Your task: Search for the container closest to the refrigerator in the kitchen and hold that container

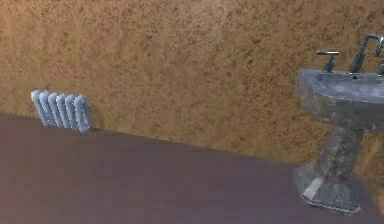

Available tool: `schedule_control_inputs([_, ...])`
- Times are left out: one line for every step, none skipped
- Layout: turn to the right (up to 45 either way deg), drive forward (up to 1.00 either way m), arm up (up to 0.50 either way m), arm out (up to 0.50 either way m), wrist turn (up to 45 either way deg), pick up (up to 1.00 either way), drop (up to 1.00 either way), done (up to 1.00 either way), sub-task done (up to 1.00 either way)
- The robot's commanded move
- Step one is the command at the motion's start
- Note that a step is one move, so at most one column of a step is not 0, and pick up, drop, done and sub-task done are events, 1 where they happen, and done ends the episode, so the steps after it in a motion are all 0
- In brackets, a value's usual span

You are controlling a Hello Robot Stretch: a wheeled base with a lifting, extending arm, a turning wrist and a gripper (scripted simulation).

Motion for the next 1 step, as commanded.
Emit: schedule_control_inputs([-18.0, 0.00, 0.00, 0.00, 0.0, 0.00, 0.00, 0.00, 0.00])
